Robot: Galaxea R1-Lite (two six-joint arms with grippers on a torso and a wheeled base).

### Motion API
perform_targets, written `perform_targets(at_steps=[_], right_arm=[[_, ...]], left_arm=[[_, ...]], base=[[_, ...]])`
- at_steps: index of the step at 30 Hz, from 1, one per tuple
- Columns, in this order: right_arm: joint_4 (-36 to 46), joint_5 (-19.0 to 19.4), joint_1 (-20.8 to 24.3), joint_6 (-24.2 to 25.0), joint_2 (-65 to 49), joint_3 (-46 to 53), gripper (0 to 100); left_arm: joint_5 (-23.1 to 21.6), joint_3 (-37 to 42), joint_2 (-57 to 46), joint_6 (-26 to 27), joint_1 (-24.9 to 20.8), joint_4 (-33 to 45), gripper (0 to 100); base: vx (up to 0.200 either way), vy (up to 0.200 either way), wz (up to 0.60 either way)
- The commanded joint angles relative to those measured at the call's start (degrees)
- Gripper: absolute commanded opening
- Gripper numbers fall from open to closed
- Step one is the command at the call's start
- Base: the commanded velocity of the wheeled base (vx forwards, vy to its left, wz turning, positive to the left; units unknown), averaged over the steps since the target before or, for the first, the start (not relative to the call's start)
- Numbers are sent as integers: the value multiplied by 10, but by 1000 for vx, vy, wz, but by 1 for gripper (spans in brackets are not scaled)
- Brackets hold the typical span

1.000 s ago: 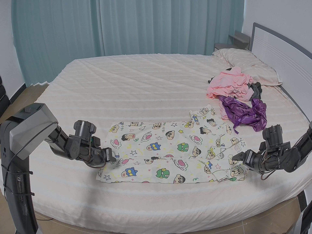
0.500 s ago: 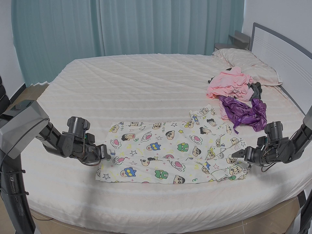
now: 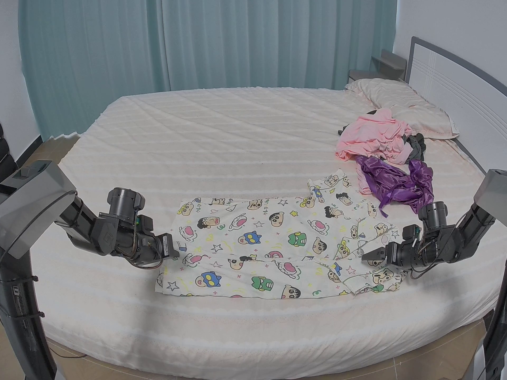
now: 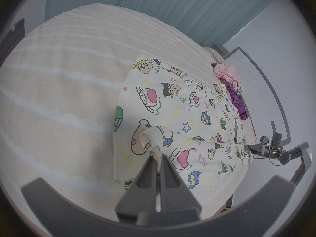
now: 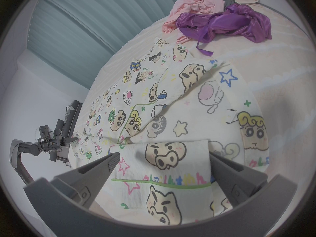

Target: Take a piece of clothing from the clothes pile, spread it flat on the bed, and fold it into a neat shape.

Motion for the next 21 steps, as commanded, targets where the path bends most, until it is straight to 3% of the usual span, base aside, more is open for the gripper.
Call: perform_targets(at_steps=[1, 2, 3, 12, 15, 21], right_arm=[[0, 6, -7, -1, 14, -4, 100], [0, 6, -7, -1, 14, -4, 100], [0, 17, -10, -1, 15, -5, 0], [-1, 35, -24, -1, 10, 1, 0], [-37, 35, -24, 0, -2, 18, 0], [-87, 34, -22, 6, -24, 42, 0]], left_arm=[[0, 1, -1, 0, 0, 0, 0], [0, 1, -1, 0, 0, 0, 0], [1, 1, -1, 0, 1, 0, 0], [32, 11, -1, 1, -1, 2, 0], [60, 23, -9, 1, -2, 2, 0], [64, 55, -55, 1, -7, 1, 0]], base=[[0, 0, 0], [0, 0, 0], [0, 0, 0], [0, 0, 0], [0, 0, 0], [0, 0, 0]])
